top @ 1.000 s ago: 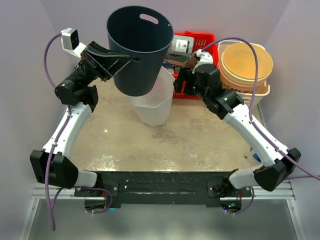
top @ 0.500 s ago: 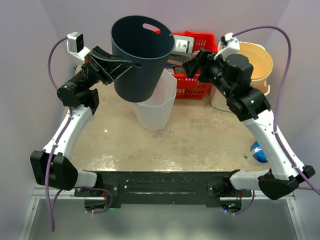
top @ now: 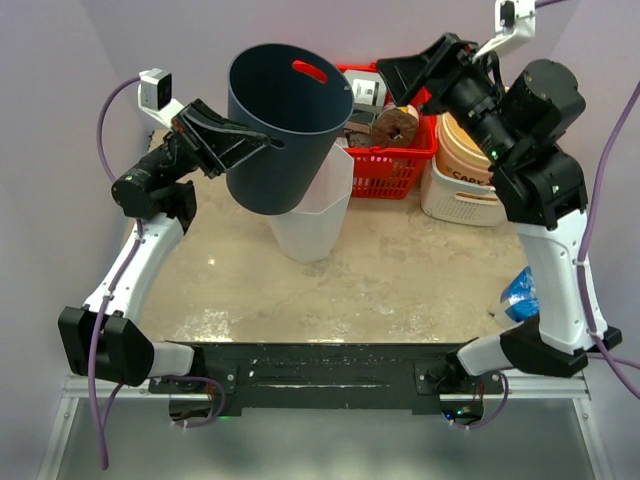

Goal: Turn the large container upside down

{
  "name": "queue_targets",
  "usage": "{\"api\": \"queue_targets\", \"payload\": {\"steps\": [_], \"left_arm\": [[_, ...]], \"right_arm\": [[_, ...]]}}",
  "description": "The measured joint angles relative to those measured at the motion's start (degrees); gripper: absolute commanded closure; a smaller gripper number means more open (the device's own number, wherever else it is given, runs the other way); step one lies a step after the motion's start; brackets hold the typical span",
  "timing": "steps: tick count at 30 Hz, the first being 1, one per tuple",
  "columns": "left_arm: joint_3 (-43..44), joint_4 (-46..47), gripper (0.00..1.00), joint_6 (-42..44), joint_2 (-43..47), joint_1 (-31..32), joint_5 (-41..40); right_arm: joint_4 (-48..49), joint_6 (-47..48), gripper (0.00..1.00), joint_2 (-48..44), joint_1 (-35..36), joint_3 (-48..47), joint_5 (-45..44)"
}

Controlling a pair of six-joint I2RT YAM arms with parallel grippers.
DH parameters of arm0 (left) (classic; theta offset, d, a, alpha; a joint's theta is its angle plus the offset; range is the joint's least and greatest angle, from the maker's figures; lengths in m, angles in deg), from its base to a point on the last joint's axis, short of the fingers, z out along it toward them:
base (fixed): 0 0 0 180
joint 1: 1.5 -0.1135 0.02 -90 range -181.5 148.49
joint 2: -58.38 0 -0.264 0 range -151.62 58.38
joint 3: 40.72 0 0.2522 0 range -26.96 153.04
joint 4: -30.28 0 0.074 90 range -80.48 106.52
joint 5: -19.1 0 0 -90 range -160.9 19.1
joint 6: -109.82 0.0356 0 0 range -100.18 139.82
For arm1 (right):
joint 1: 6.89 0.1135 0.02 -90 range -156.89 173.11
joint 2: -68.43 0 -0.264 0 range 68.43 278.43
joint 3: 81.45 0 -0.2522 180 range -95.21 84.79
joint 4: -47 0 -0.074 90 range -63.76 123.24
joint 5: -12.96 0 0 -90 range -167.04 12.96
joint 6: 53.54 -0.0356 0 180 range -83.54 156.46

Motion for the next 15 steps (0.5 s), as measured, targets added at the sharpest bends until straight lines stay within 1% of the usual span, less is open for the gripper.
{"api": "queue_targets", "payload": {"steps": [2,5,13,15], "left_arm": [[0.0,0.0,1.0,-0.13,0.09,0.0,0.24],[0.0,0.0,1.0,-0.61,0.09,0.0,0.83],[0.0,0.07,1.0,-3.08,-0.13,0.0,2.54],[0.02,0.13,1.0,-3.89,-0.5,0.0,3.02]], "right_arm": [[-0.94,0.39,0.2,2.99,-0.2,-5.16,2.25],[-2.45,0.79,0.21,6.64,-0.2,-9.16,5.31],[-7.3,1.68,0.24,13.25,-0.2,-10.8,10.43],[-7.98,1.79,0.27,14.03,-0.2,-10.75,11.21]]}}
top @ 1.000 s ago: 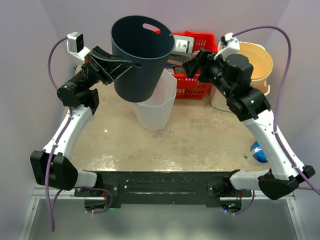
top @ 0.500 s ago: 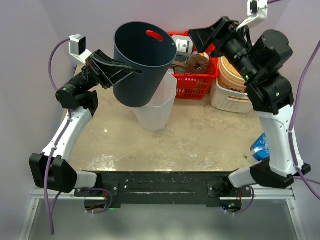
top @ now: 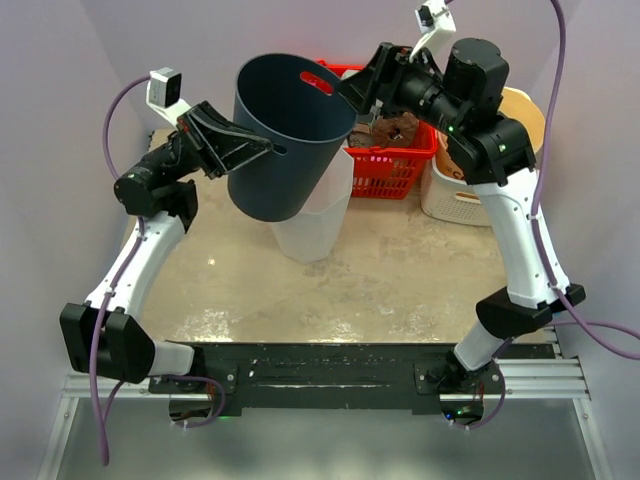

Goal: Turn the large container upside down

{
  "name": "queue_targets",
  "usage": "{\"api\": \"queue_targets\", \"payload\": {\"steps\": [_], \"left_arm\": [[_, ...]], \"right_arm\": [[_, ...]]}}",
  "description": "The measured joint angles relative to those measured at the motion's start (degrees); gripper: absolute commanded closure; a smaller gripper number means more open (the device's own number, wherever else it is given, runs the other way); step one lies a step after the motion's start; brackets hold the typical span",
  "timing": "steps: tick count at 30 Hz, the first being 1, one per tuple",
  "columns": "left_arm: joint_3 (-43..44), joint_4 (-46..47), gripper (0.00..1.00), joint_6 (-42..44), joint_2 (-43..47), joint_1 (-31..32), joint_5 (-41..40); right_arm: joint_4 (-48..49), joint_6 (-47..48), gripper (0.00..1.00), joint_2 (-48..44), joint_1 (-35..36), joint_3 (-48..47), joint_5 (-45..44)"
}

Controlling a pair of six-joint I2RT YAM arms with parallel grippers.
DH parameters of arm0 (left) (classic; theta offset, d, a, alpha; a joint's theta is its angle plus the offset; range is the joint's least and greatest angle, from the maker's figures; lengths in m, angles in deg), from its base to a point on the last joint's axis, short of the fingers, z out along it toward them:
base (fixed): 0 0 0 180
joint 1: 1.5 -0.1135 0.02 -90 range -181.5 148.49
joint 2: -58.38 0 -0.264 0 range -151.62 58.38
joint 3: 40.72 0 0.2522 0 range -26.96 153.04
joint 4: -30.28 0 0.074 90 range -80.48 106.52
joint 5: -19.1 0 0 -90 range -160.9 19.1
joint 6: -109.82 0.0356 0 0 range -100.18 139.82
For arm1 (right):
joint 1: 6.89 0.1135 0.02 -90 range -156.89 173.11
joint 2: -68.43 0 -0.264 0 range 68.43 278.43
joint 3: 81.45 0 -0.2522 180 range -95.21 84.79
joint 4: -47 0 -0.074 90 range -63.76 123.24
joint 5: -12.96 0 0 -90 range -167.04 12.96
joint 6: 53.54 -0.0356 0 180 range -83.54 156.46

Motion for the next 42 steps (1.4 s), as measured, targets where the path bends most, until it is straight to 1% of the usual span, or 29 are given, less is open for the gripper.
{"api": "queue_targets", "payload": {"steps": [2,3,8,9,10,11,13,14,16,17,20,21,24,25,26,28,30,32,35,42], "left_arm": [[0.15,0.11,1.0,-0.83,-0.57,0.0,0.17],[0.33,0.15,1.0,-1.44,-0.94,0.0,0.28],[1.07,0.24,1.0,-3.63,-2.49,0.04,0.35],[1.22,0.24,1.0,-3.8,-2.69,0.04,0.35],[1.4,0.24,1.0,-4.15,-2.86,0.07,0.35],[1.53,0.24,1.0,-4.33,-2.97,0.07,0.39],[1.77,0.26,1.0,-4.79,-3.19,0.07,0.44],[1.99,0.24,1.0,-4.94,-3.32,0.07,0.5],[2.32,0.28,1.0,-5.16,-3.67,0.13,0.81],[2.38,0.31,1.0,-5.18,-3.78,0.15,0.98],[2.62,0.39,1.0,-5.16,-4.2,0.44,1.57],[2.78,0.42,1.0,-5.14,-4.39,0.52,1.73],[2.91,0.35,1.0,-5.09,-4.74,0.63,2.05],[2.91,0.33,0.98,-5.05,-4.79,0.66,2.08],[2.93,0.28,0.92,-4.94,-4.79,0.7,2.08],[2.93,0.28,0.88,-4.44,-4.79,0.72,2.08],[2.93,0.33,0.78,-3.89,-4.79,0.74,1.92],[2.91,0.39,0.73,-2.97,-4.76,0.83,1.55],[2.84,0.28,0.67,-1.31,-4.44,1.01,0.68],[1.38,0.26,0.61,4.09,-1.4,2.51,-2.84]], "right_arm": [[-0.35,0.0,0.3,0.39,0.0,0.07,1.07],[-0.35,0.02,0.34,0.5,0.0,0.07,1.46],[-0.33,0.13,0.41,1.14,0.0,0.07,3.3],[-0.35,0.22,0.44,1.25,0.0,0.11,3.76],[-0.28,0.26,0.51,1.38,-0.02,0.22,4.04],[-0.2,0.44,0.54,1.4,0.0,0.46,4.11],[-0.15,0.81,0.64,1.46,0.0,1.22,4.22],[-0.11,0.9,0.72,1.51,0.0,1.6,4.22],[-0.17,1.05,0.78,1.55,0.0,2.08,4.15],[-0.17,1.14,0.84,1.55,0.0,2.27,4.04],[-0.15,1.07,0.9,1.55,-0.07,2.82,3.74],[0.09,1.01,0.95,1.49,-0.07,3.26,3.56],[1.2,0.61,1.0,1.42,-0.07,4.5,3.02],[1.81,0.37,1.0,1.31,-0.07,5.09,2.73],[2.58,-0.09,1.0,1.09,-0.07,5.88,2.56],[4.17,-1.07,1.0,0.31,-0.04,7.85,2.4],[5.57,-1.97,1.0,-0.52,0.0,9.55,2.1],[7.04,-2.67,1.0,-1.66,0.13,11.69,1.09],[8.68,-3.5,1.0,-3.17,0.79,14.36,-0.9],[13.07,-4.2,1.0,-4.26,3.45,15.5,-6.12]]}}
